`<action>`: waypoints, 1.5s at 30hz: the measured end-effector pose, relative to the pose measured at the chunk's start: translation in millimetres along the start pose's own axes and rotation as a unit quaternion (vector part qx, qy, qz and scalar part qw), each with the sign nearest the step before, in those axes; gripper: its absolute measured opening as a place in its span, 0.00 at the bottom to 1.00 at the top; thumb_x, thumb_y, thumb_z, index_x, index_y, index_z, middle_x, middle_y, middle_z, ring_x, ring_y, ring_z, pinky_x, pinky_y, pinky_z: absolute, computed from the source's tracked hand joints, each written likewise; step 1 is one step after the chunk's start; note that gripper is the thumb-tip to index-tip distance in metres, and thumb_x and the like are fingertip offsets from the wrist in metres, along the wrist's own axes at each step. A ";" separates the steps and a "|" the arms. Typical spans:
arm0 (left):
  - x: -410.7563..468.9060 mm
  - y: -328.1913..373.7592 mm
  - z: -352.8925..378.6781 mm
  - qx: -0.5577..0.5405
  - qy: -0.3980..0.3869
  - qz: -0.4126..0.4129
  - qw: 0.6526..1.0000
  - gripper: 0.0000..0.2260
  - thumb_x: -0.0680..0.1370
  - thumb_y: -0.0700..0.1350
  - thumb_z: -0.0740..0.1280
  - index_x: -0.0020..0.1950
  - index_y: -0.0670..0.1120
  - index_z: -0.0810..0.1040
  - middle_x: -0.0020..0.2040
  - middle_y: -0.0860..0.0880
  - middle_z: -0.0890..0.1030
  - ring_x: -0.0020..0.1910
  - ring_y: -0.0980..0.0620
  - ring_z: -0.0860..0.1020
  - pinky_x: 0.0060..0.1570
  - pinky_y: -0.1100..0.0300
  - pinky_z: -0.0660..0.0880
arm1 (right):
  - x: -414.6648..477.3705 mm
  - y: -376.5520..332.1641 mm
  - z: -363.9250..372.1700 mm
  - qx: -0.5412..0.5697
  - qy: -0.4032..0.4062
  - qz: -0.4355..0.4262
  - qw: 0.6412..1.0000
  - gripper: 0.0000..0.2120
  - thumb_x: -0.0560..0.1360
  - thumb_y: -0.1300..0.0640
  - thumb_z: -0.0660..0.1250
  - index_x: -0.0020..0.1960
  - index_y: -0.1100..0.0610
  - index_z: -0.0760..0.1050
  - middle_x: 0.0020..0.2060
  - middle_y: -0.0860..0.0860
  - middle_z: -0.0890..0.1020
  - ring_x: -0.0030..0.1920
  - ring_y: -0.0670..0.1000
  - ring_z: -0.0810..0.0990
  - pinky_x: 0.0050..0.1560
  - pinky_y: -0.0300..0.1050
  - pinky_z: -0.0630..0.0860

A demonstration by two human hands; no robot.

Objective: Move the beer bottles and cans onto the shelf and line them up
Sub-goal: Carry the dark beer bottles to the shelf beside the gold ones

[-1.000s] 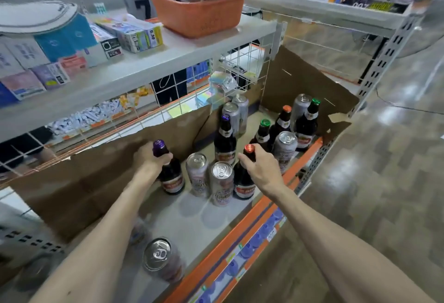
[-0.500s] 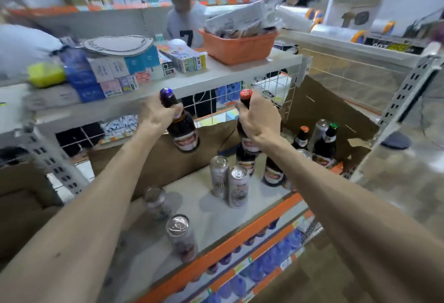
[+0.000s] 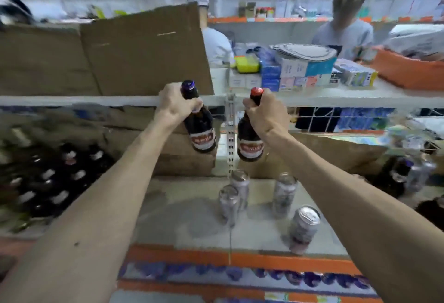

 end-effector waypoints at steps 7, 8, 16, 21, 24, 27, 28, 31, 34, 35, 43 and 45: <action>5.5 -152.5 -125.8 0.045 -0.010 -0.068 0.997 0.06 0.68 0.41 0.72 0.40 0.38 0.82 0.37 0.46 0.83 0.40 0.49 0.80 0.34 0.61 0.70 | -34.3 -128.1 127.0 0.059 -0.053 -0.045 0.996 0.15 0.80 0.48 0.62 0.55 0.60 0.73 0.45 0.55 0.80 0.47 0.59 0.79 0.43 0.47 0.71; 8.6 -170.3 -138.3 0.050 -0.010 -0.070 0.996 0.06 0.68 0.41 0.72 0.40 0.39 0.82 0.38 0.46 0.83 0.41 0.48 0.80 0.36 0.60 0.71 | -38.5 -142.0 143.2 0.063 -0.057 -0.046 0.995 0.13 0.80 0.48 0.62 0.53 0.59 0.73 0.44 0.55 0.80 0.46 0.59 0.79 0.42 0.47 0.71; 42.8 -232.8 -170.4 0.037 -0.034 -0.044 0.998 0.06 0.73 0.44 0.74 0.46 0.42 0.82 0.43 0.46 0.83 0.45 0.48 0.79 0.44 0.58 0.69 | -58.6 -198.4 216.4 0.050 -0.060 -0.014 0.997 0.16 0.79 0.45 0.62 0.49 0.59 0.72 0.44 0.56 0.81 0.44 0.60 0.80 0.45 0.51 0.77; 57.3 -241.1 -145.8 0.003 -0.058 -0.034 0.998 0.09 0.74 0.41 0.73 0.48 0.36 0.80 0.43 0.43 0.84 0.43 0.48 0.80 0.43 0.59 0.70 | -47.7 -192.8 234.1 0.031 -0.063 0.001 0.998 0.16 0.79 0.45 0.62 0.49 0.59 0.71 0.43 0.55 0.81 0.43 0.59 0.79 0.41 0.47 0.73; 64.3 -247.4 -125.3 -0.012 -0.075 -0.035 0.997 0.08 0.74 0.39 0.72 0.45 0.35 0.78 0.42 0.41 0.83 0.43 0.47 0.80 0.44 0.57 0.71 | -37.4 -179.2 246.2 0.028 -0.065 0.012 0.997 0.16 0.79 0.45 0.63 0.48 0.59 0.73 0.41 0.55 0.81 0.42 0.60 0.80 0.39 0.47 0.72; 70.9 -263.9 -99.2 0.003 -0.094 -0.040 0.995 0.06 0.74 0.39 0.72 0.40 0.41 0.75 0.41 0.44 0.80 0.43 0.47 0.78 0.45 0.56 0.71 | -28.4 -157.8 264.8 0.011 -0.073 0.029 0.997 0.17 0.79 0.44 0.63 0.49 0.59 0.72 0.43 0.55 0.80 0.43 0.60 0.78 0.41 0.48 0.72; 71.8 -274.3 -90.9 0.004 -0.095 -0.052 0.994 0.06 0.73 0.39 0.72 0.41 0.43 0.75 0.42 0.44 0.80 0.44 0.46 0.78 0.46 0.55 0.72 | -26.8 -149.6 273.8 0.001 -0.078 0.033 0.996 0.17 0.79 0.44 0.63 0.49 0.59 0.71 0.42 0.54 0.79 0.42 0.59 0.77 0.40 0.48 0.70; 71.7 -306.9 -66.8 -0.008 -0.103 -0.080 0.992 0.07 0.72 0.37 0.72 0.41 0.45 0.75 0.42 0.43 0.80 0.46 0.44 0.80 0.46 0.52 0.74 | -28.5 -127.0 304.9 -0.013 -0.097 0.050 0.994 0.15 0.79 0.44 0.63 0.47 0.57 0.69 0.40 0.53 0.78 0.41 0.57 0.76 0.39 0.47 0.69; 67.5 -334.2 -49.8 -0.005 -0.114 -0.100 0.988 0.07 0.72 0.36 0.71 0.41 0.44 0.74 0.41 0.43 0.80 0.42 0.46 0.78 0.42 0.55 0.72 | -34.4 -110.1 336.8 -0.010 -0.122 0.059 0.991 0.14 0.79 0.45 0.63 0.47 0.56 0.70 0.45 0.56 0.82 0.46 0.61 0.80 0.40 0.46 0.68; 66.8 -340.5 -45.1 -0.004 -0.120 -0.101 0.988 0.06 0.73 0.37 0.71 0.41 0.43 0.74 0.41 0.43 0.80 0.42 0.46 0.78 0.42 0.56 0.71 | -35.7 -105.5 345.9 -0.007 -0.126 0.065 0.990 0.13 0.79 0.45 0.64 0.49 0.56 0.72 0.47 0.56 0.82 0.48 0.61 0.80 0.40 0.45 0.67; 74.2 -374.1 -25.3 0.022 -0.129 -0.116 0.985 0.11 0.74 0.40 0.72 0.54 0.39 0.78 0.51 0.41 0.82 0.52 0.44 0.80 0.48 0.54 0.74 | -38.5 -101.1 391.7 -0.010 -0.129 0.080 0.988 0.17 0.78 0.44 0.64 0.56 0.58 0.76 0.49 0.57 0.83 0.51 0.62 0.80 0.45 0.50 0.73; 78.5 -374.2 -25.2 0.025 -0.128 -0.114 0.985 0.12 0.74 0.41 0.72 0.56 0.40 0.78 0.52 0.42 0.82 0.53 0.44 0.80 0.53 0.51 0.76 | -37.7 -102.0 394.9 -0.001 -0.119 0.080 0.990 0.17 0.78 0.44 0.64 0.58 0.57 0.76 0.49 0.56 0.83 0.51 0.60 0.81 0.48 0.52 0.77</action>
Point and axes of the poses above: each hand's wrist, its own x-axis towards the middle knuckle, its own z-axis out of the palm, y = z × x, the point moved 7 cm from there along x, towards the middle knuckle
